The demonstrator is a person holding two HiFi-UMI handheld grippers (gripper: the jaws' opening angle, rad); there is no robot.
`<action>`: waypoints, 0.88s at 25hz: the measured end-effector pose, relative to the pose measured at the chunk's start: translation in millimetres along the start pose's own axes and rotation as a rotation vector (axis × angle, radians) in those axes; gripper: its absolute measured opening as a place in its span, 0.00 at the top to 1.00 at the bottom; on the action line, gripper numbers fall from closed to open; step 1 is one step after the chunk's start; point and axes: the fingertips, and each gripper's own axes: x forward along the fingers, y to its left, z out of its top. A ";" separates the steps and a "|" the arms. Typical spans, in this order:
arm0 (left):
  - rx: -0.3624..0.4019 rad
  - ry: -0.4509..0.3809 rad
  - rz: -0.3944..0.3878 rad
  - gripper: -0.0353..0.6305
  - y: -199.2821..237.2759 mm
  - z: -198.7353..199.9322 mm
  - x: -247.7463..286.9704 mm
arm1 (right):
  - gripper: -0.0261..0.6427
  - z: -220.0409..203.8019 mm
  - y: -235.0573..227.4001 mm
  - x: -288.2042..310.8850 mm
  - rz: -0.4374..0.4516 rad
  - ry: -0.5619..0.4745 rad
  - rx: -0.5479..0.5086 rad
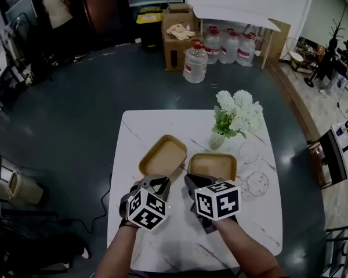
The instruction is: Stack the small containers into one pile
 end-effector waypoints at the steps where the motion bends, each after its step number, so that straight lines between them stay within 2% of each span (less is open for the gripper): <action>1: 0.019 -0.007 -0.011 0.92 -3.8 5.0 -0.8 | 0.96 -0.7 -2.7 -4.7 -0.011 -0.004 0.005; 7: 0.193 -0.011 -0.037 0.92 -20.8 29.7 -4.1 | 0.96 -13.9 -26.6 -38.5 -0.086 -0.039 0.065; 12: 0.248 -0.042 -0.077 0.92 -30.4 47.5 -10.3 | 0.96 -25.6 -44.4 -61.9 -0.137 -0.072 0.120; 22: 0.529 -0.049 -0.183 0.92 -83.3 72.1 -4.3 | 0.96 -40.5 -59.3 -104.9 -0.193 -0.108 0.171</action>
